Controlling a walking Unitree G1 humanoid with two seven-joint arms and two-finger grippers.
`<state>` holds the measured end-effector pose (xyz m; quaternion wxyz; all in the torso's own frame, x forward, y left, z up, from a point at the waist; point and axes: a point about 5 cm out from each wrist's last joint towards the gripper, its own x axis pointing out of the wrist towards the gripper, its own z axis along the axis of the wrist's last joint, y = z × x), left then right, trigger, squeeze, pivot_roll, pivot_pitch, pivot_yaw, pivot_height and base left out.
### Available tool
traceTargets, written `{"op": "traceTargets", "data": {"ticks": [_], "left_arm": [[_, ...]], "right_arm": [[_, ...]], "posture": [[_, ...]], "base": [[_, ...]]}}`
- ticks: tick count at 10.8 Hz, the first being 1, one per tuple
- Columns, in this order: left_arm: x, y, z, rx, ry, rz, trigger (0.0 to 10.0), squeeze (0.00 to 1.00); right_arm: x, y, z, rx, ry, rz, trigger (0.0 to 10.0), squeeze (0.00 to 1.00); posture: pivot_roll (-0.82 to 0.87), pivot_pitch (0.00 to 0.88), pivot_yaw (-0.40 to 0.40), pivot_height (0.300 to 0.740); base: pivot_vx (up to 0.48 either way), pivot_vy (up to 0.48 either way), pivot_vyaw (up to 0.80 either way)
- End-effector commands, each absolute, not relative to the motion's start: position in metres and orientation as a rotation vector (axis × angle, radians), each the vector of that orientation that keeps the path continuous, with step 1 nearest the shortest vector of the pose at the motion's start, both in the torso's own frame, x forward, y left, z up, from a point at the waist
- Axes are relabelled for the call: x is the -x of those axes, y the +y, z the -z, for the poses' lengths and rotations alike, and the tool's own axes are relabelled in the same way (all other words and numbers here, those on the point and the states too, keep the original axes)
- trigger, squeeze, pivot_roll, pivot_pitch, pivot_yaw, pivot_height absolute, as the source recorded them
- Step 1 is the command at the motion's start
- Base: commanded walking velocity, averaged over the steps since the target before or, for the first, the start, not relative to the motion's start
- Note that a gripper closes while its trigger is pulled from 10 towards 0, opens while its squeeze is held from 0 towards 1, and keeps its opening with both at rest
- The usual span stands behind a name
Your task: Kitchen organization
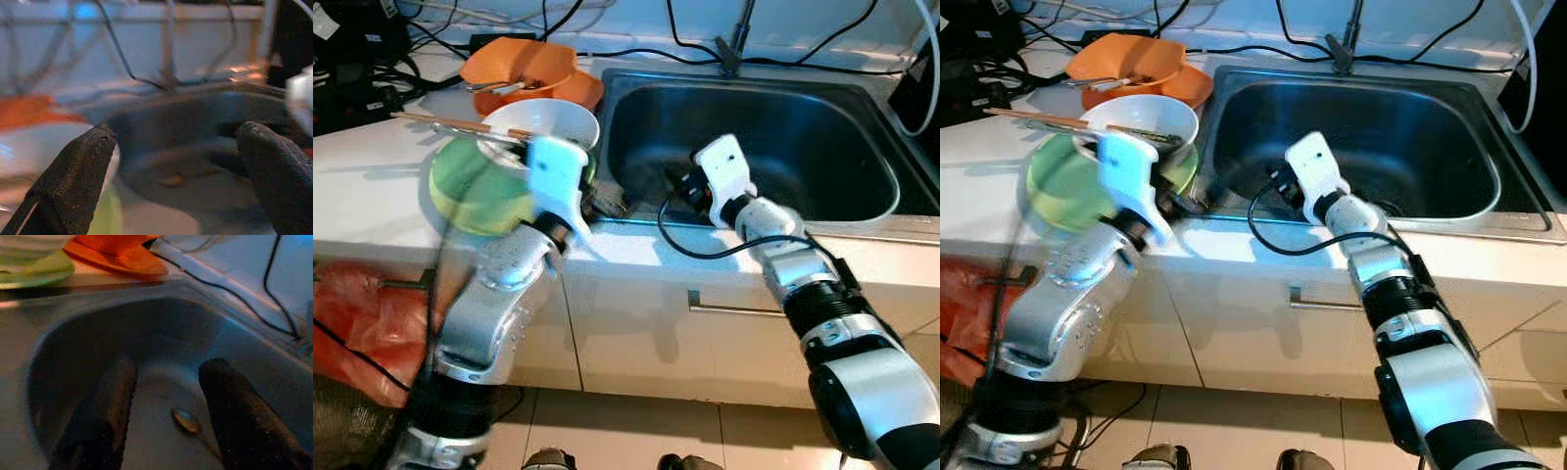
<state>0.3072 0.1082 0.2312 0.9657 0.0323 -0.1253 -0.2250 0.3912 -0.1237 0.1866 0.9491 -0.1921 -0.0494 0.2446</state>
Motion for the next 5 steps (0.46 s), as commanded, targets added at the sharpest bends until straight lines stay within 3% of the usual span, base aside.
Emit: {"op": "traceTargets", "data": {"ticks": [1,2,3,5], "left_arm": [[-0.307,0.111,-0.240,-0.083,-0.302,0.429,10.0,0.00],[-0.314,0.136,-0.247,-0.090,-0.344,0.267,10.0,0.00],[-0.317,0.151,-0.251,-0.090,-0.363,0.173,10.0,1.00],[-0.322,0.167,-0.249,-0.083,-0.355,0.063,10.0,1.00]], "right_arm": [[-0.391,-0.126,-0.190,0.401,-0.106,-0.500,10.0,1.00],[-0.389,-0.134,-0.191,0.412,-0.094,-0.483,10.0,0.00],[-0.387,-0.136,-0.192,0.362,-0.067,-0.487,10.0,0.00],[-0.379,-0.131,-0.199,0.244,-0.074,-0.514,10.0,0.00]], "posture": [[0.14,0.123,-0.014,0.740],[0.14,0.121,-0.012,0.740],[0.13,0.122,-0.011,0.740],[0.13,0.118,-0.010,0.740]], "base": [[0.000,0.000,0.00],[0.000,0.000,0.00],[0.000,0.000,0.00],[0.000,0.000,0.00]]}}
